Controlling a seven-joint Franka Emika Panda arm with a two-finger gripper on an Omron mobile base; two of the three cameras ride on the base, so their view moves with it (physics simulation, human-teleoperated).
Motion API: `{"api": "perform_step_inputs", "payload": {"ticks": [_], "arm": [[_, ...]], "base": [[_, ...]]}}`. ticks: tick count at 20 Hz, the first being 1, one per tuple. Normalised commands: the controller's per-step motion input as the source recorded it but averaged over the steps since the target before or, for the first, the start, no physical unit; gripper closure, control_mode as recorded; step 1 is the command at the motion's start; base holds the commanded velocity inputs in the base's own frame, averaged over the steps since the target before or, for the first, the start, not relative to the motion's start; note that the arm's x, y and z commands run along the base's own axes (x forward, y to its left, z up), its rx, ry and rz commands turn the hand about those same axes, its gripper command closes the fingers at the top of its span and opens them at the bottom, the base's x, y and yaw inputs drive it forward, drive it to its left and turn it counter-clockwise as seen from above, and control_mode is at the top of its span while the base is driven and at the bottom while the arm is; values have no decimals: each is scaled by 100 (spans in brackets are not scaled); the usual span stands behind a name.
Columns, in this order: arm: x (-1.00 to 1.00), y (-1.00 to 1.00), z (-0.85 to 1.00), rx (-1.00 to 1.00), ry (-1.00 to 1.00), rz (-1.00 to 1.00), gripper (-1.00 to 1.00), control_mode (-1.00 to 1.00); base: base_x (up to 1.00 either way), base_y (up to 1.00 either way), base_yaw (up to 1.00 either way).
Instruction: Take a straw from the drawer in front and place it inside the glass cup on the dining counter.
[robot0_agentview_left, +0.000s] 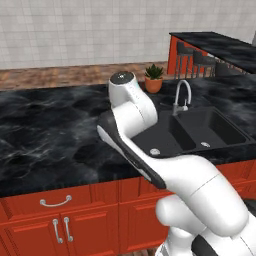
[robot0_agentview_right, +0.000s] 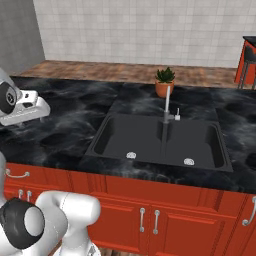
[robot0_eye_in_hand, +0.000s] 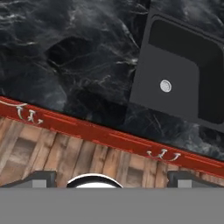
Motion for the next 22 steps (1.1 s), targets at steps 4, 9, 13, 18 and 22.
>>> {"api": "perform_step_inputs", "payload": {"ticks": [4,9,13,18,22], "arm": [[-34,94,-36,-23,-1,7,-100,-100],[-43,70,-34,-23,-7,7,-100,-100],[-36,34,-38,-23,-14,4,-100,-100],[-38,23,-45,-24,-22,4,-100,-100],[-30,9,-52,-22,-23,3,-100,-100]], "base": [[0,0,0],[0,0,0],[0,0,0],[0,0,0],[0,0,0]]}}
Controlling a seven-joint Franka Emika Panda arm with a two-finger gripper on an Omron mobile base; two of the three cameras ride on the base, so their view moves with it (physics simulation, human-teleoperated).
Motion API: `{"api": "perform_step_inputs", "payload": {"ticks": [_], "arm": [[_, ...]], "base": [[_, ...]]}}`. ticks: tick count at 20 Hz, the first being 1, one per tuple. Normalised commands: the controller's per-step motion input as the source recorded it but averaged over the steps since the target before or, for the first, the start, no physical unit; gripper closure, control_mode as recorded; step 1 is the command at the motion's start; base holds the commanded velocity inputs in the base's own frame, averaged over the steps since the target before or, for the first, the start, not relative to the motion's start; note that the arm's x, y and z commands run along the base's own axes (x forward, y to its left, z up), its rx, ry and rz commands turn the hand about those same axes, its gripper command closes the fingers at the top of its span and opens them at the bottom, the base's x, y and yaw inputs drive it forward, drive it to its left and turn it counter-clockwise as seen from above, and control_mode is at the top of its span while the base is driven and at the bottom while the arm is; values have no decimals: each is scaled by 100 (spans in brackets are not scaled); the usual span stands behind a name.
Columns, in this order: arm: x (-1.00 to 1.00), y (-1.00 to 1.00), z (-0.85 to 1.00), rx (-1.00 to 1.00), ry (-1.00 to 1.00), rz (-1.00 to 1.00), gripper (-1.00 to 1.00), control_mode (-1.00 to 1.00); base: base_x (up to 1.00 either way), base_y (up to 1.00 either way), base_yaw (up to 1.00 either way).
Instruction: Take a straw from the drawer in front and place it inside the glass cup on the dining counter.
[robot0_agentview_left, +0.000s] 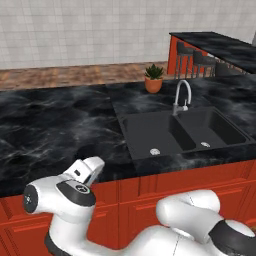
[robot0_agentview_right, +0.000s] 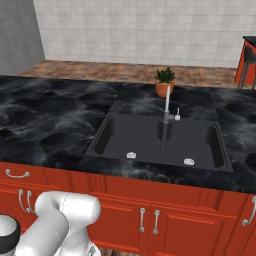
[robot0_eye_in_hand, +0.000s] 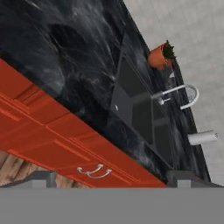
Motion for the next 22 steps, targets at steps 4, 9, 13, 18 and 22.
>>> {"api": "perform_step_inputs", "payload": {"ticks": [4,9,13,18,22], "arm": [[-4,14,-50,-18,-15,4,-100,-100],[0,12,-34,-16,-1,7,-100,-100],[0,25,-40,-19,0,6,-100,-100],[0,35,-47,-21,0,5,-100,-100],[0,29,-43,-18,0,5,-100,-100]], "base": [[0,0,0],[0,0,0],[0,0,0],[0,0,0],[0,0,0]]}}
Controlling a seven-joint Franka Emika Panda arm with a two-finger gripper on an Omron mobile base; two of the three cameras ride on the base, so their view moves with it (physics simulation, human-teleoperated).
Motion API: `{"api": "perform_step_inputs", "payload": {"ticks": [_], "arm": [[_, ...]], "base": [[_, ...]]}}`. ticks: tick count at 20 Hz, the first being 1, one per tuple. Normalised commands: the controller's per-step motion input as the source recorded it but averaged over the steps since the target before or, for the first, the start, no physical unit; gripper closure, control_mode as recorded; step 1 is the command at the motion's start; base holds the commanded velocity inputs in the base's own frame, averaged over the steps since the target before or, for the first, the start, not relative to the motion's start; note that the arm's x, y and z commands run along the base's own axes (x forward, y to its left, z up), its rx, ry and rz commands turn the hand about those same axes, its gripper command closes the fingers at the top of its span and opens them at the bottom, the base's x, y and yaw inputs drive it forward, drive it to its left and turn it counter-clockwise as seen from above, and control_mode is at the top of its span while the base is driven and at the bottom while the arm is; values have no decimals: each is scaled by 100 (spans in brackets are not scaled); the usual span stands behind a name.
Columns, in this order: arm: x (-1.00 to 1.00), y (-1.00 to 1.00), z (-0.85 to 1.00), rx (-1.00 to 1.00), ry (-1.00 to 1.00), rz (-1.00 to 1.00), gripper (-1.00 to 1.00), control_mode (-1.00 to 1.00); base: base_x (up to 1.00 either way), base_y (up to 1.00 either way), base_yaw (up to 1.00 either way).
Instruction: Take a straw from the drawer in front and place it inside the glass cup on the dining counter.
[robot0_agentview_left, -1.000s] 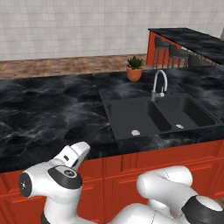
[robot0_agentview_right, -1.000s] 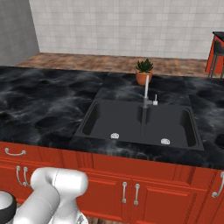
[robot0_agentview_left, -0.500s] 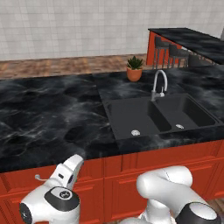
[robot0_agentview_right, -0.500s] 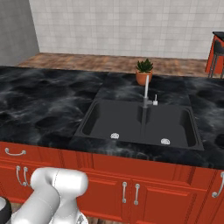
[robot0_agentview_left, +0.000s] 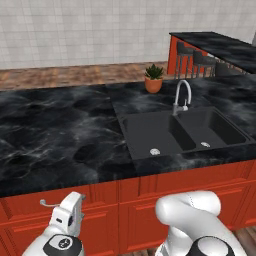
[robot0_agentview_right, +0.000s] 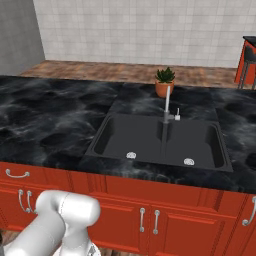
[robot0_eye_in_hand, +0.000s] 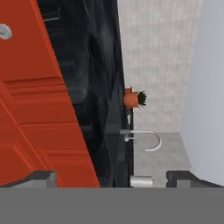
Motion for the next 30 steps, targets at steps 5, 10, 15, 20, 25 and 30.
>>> {"api": "perform_step_inputs", "payload": {"ticks": [5,10,15,20,25,30], "arm": [[6,21,-41,-4,0,3,-100,-100],[27,24,-38,0,0,3,-100,-100],[30,22,-40,0,0,4,-100,-100],[22,29,-38,0,0,3,-100,-100],[12,32,-28,-1,0,1,-100,-100],[17,27,-19,0,0,0,-100,-100]], "base": [[0,0,0],[0,0,0],[0,0,0],[0,0,0],[0,0,0],[0,0,0]]}}
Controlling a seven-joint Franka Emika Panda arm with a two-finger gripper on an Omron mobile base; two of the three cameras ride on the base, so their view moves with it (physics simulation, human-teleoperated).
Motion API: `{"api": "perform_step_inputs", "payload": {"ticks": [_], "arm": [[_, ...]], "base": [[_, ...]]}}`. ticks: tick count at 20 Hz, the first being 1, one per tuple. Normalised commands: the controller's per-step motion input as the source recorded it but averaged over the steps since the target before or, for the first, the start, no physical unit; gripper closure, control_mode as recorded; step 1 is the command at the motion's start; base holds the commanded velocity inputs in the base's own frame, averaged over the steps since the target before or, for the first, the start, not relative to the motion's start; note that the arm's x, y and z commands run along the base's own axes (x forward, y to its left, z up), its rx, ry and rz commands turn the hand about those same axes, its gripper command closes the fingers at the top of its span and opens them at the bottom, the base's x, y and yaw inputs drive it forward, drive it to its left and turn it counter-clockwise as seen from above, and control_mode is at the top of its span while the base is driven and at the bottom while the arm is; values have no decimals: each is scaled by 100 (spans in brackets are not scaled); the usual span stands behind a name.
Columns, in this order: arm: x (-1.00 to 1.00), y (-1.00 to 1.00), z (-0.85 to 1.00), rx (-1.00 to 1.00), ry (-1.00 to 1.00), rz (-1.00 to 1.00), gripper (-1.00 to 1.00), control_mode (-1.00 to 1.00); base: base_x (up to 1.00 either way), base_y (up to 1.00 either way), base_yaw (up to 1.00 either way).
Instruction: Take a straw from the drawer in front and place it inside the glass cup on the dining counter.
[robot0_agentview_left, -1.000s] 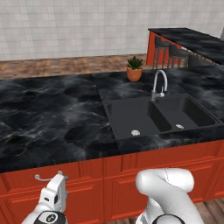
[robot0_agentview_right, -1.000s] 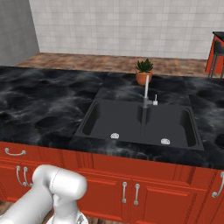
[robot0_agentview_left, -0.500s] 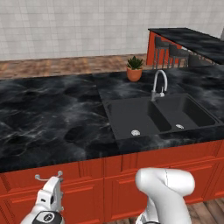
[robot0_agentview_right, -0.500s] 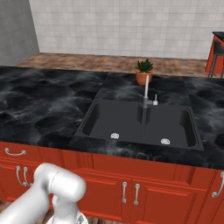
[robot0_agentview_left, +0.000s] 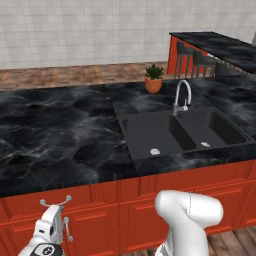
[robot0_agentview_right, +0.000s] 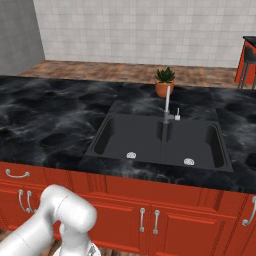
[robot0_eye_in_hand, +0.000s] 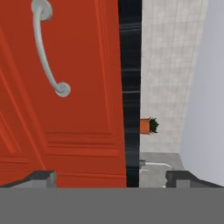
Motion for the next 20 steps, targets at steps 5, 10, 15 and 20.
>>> {"api": "perform_step_inputs", "payload": {"ticks": [5,10,15,20], "arm": [[27,16,-17,0,0,0,-100,-100],[24,6,-25,0,0,0,-100,-100],[24,1,-23,0,-1,1,-100,-100],[28,6,-24,0,-1,2,-100,-100]], "base": [[0,0,0],[0,0,0],[0,0,0],[0,0,0]]}}
